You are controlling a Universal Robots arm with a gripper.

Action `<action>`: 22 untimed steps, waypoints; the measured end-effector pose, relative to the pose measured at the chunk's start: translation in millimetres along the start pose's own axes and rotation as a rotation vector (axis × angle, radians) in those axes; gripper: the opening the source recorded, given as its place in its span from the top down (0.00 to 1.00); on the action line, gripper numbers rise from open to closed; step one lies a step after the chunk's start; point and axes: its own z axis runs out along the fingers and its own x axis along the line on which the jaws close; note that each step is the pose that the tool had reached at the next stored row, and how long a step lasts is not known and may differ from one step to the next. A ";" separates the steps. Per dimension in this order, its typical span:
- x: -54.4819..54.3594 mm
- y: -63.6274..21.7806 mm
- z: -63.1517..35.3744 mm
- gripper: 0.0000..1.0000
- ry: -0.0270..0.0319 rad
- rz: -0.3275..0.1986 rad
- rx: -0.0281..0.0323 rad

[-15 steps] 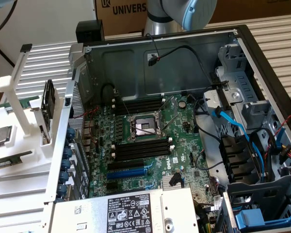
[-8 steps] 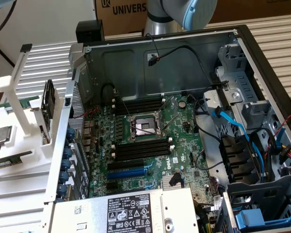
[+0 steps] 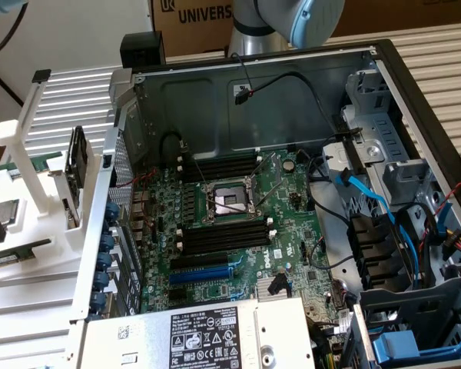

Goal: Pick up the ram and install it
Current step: 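Insert the ram into the slot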

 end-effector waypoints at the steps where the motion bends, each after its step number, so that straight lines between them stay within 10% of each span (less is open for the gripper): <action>1: 0.4 -4.6 -0.1 0.89 0.0000 -0.001 -0.0001; 18: 0.1 -9.8 3.9 0.88 0.0003 -0.005 -0.0001; 22: 0.4 -15.5 4.0 0.75 0.0004 -0.010 -0.0004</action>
